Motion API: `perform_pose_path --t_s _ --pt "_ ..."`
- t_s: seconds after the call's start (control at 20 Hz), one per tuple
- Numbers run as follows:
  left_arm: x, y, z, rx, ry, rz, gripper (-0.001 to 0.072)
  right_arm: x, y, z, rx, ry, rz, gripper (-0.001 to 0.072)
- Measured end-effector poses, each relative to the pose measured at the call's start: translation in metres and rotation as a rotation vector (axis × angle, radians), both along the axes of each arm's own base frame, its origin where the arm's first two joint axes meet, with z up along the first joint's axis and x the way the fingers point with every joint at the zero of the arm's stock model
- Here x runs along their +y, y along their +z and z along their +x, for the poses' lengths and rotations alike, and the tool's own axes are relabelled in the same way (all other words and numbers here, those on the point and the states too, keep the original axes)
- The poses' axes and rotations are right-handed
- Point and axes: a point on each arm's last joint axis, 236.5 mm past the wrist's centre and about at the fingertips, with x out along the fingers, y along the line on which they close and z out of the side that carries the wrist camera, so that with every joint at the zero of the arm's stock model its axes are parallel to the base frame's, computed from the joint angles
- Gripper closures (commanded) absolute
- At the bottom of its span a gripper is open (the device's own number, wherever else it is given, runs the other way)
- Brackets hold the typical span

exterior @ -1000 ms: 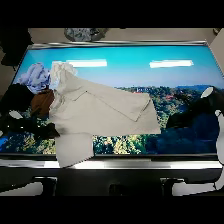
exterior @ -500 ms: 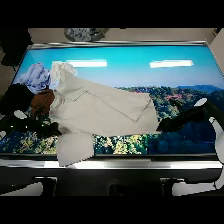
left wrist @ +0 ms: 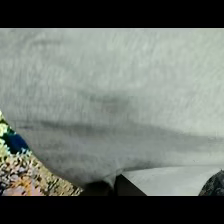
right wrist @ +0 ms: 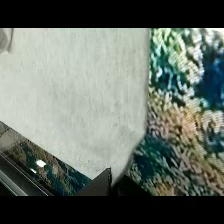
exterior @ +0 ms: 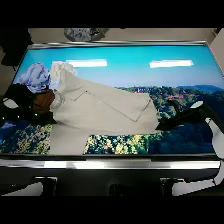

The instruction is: Fold the shirts.

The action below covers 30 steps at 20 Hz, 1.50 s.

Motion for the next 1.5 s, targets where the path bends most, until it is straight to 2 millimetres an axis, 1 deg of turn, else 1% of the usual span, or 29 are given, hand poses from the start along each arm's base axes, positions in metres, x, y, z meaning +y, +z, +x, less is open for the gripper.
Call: perform_pose_path --t_s 0.05,0.1,0.15,0.2,0.25,0.3,0.35,0.4,0.45,0.5,0.55,0.6,0.65,0.7,0.75,0.8,0.85,0.9,1.0,1.05,1.1,1.15,1.2,1.25,1.3,1.35,1.4,1.45,1.5 --pt "0.001 0.019 0.011 -0.043 -0.012 0.009 0.0689 0.000 0.017 0.009 -0.049 0.027 0.011 0.0667" --pt "0.002 0.045 0.026 -0.112 -0.023 0.022 0.0689 -0.003 0.037 0.023 -0.120 0.043 0.002 0.0667" --pt "0.000 0.078 0.042 -0.201 -0.031 0.027 0.0689 -0.008 0.067 0.042 -0.221 0.058 -0.019 0.0666" --pt "-0.006 0.120 0.059 -0.314 -0.039 0.026 0.0689 -0.013 0.104 0.062 -0.340 0.068 -0.050 0.0666" --pt "-0.015 0.177 0.075 -0.461 -0.049 0.022 0.0689 -0.019 0.152 0.083 -0.488 0.074 -0.103 0.0666" --pt "-0.023 0.237 0.085 -0.618 -0.058 0.027 0.0689 -0.025 0.206 0.099 -0.646 0.072 -0.168 0.0665" --pt "-0.030 0.305 0.086 -0.790 -0.066 0.038 0.0688 -0.032 0.272 0.110 -0.833 0.060 -0.255 0.0666" --pt "-0.036 0.372 0.079 -0.962 -0.066 0.053 0.0688 -0.039 0.337 0.111 -1.011 0.040 -0.353 0.0666" --pt "-0.042 0.439 0.060 -1.136 -0.056 0.068 0.0688 -0.045 0.410 0.100 -1.202 0.003 -0.470 0.0666" --pt "-0.047 0.492 0.036 -1.283 -0.044 0.078 0.0688 -0.050 0.475 0.080 -1.368 -0.044 -0.583 0.0666" --pt "-0.051 0.537 0.006 -1.417 -0.025 0.085 0.0688 -0.055 0.535 0.048 -1.515 -0.103 -0.697 0.0666" --pt "-0.055 0.571 -0.024 -1.522 -0.007 0.087 0.0688 -0.057 0.579 0.016 -1.621 -0.161 -0.784 0.0666" --pt "-0.058 0.590 -0.048 -1.585 0.003 0.087 0.0688 -0.058 0.614 -0.020 -1.708 -0.215 -0.860 0.0666" --pt "-0.061 0.603 -0.070 -1.635 0.010 0.089 0.0688 -0.056 0.641 -0.053 -1.777 -0.260 -0.919 0.0666" --pt "-0.062 0.611 -0.087 -1.672 0.019 0.087 0.0689 -0.054 0.658 -0.080 -1.822 -0.290 -0.964 0.0666" --pt "-0.064 0.617 -0.102 -1.701 0.025 0.091 0.0689 -0.052 0.668 -0.103 -1.849 -0.309 -0.998 0.0666" --pt "-0.065 0.623 -0.115 -1.728 0.032 0.091 0.0689 -0.050 0.671 -0.118 -1.854 -0.318 -1.019 0.0666" --pt "-0.067 0.629 -0.127 -1.754 0.033 0.091 0.0689 -0.050 0.668 -0.128 -1.836 -0.317 -1.037 0.0666" --pt "-0.069 0.636 -0.143 -1.788 0.035 0.093 0.0689 -0.050 0.663 -0.140 -1.809 -0.313 -1.057 0.0666" --pt "-0.067 0.637 -0.146 -1.794 0.042 0.105 0.0688 -0.050 0.660 -0.143 -1.793 -0.309 -1.061 0.0666" --pt "-0.065 0.636 -0.146 -1.786 0.051 0.119 0.0689 -0.052 0.655 -0.142 -1.772 -0.303 -1.063 0.0666" --pt "-0.063 0.631 -0.144 -1.765 0.054 0.131 0.0689 -0.055 0.645 -0.135 -1.726 -0.288 -1.059 0.0667" --pt "-0.061 0.625 -0.138 -1.735 0.055 0.135 0.0689 -0.059 0.631 -0.124 -1.668 -0.268 -1.046 0.0667" --pt "-0.059 0.615 -0.128 -1.691 0.051 0.143 0.0689 -0.062 0.614 -0.111 -1.602 -0.242 -1.025 0.0667" --pt "-0.056 0.600 -0.111 -1.627 0.044 0.149 0.0688 -0.066 0.590 -0.092 -1.513 -0.204 -0.990 0.0668" --pt "-0.054 0.581 -0.090 -1.550 0.034 0.148 0.0688 -0.070 0.560 -0.068 -1.405 -0.158 -0.944 0.0668" --pt "-0.051 0.552 -0.062 -1.443 0.020 0.143 0.0688 -0.076 0.518 -0.042 -1.265 -0.102 -0.887 0.0669" --pt "-0.047 0.514 -0.029 -1.311 0.003 0.132 0.0688 -0.081 0.476 -0.018 -1.130 -0.051 -0.830 0.0669" --pt "-0.043 0.470 0.003 -1.175 -0.014 0.120 0.0688 -0.086 0.426 0.005 -0.979 0.004 -0.770 0.0669"
